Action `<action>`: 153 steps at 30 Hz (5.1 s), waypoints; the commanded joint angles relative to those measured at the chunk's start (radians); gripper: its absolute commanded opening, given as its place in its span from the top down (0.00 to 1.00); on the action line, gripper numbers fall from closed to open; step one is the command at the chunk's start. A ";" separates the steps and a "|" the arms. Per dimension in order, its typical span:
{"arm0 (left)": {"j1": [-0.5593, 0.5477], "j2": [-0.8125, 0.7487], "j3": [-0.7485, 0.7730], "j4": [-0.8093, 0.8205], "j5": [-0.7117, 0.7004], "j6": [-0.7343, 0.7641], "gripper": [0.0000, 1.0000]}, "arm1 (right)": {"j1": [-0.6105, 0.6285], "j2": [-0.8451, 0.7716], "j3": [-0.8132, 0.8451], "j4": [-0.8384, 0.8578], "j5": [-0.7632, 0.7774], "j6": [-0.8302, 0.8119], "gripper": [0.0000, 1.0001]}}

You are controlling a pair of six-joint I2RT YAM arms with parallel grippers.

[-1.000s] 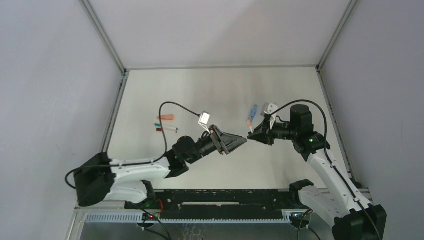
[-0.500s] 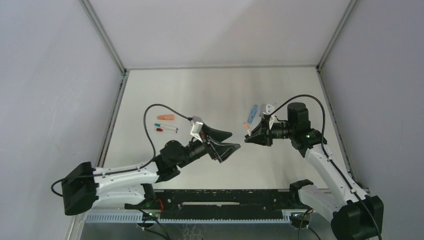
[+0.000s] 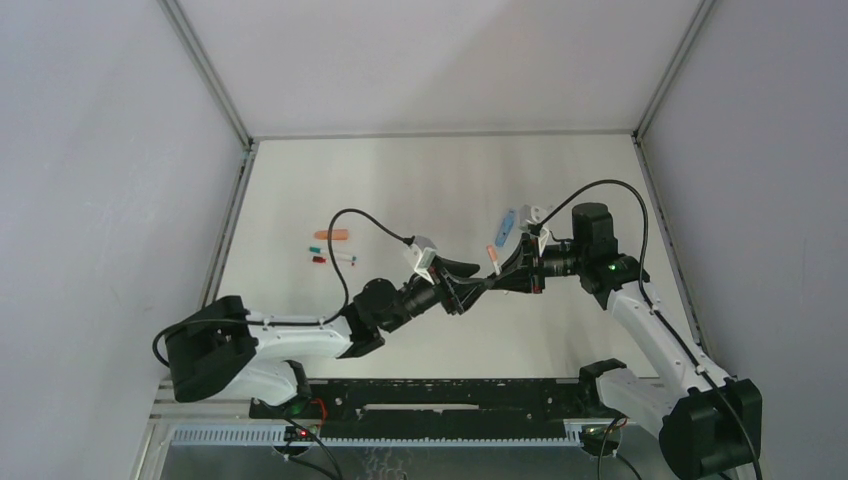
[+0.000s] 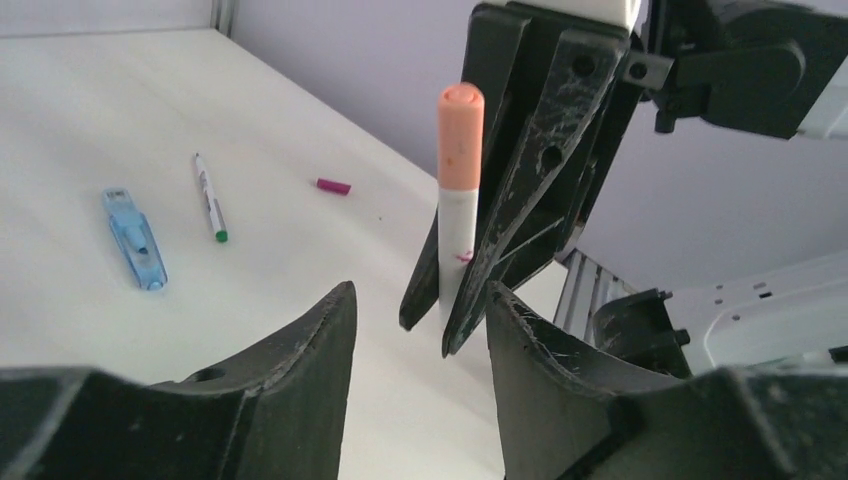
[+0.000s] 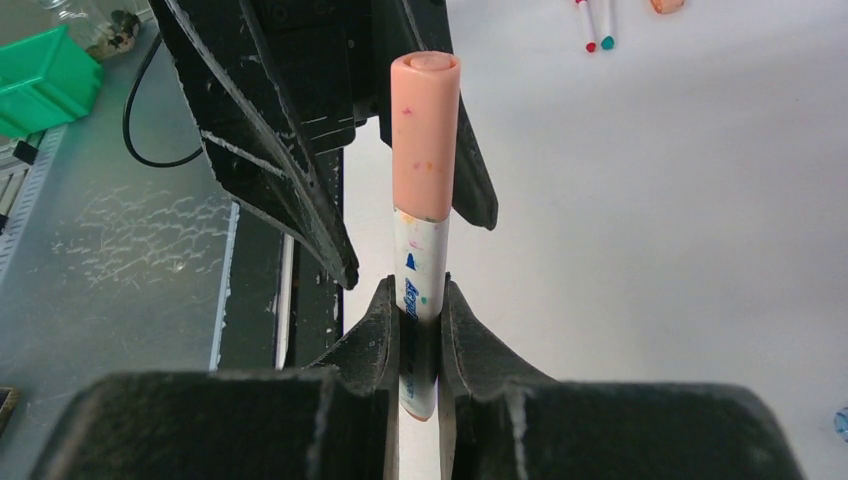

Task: Insert the pens into the pen caps
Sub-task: Press the pen cap onto the pen, then place the pen at the center of the board, then pick up the pen from the center of the board.

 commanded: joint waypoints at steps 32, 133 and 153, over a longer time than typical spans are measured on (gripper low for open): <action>0.056 0.118 0.016 0.294 -0.019 -0.117 1.00 | -0.005 0.003 0.038 0.001 0.014 -0.026 0.28; 0.708 -0.082 -0.419 0.409 0.348 -0.185 0.00 | -0.033 0.718 0.551 -0.050 1.064 0.562 0.31; 0.708 -0.041 -0.398 0.411 0.357 -0.192 0.00 | -0.037 1.086 0.866 -0.207 1.186 0.634 0.46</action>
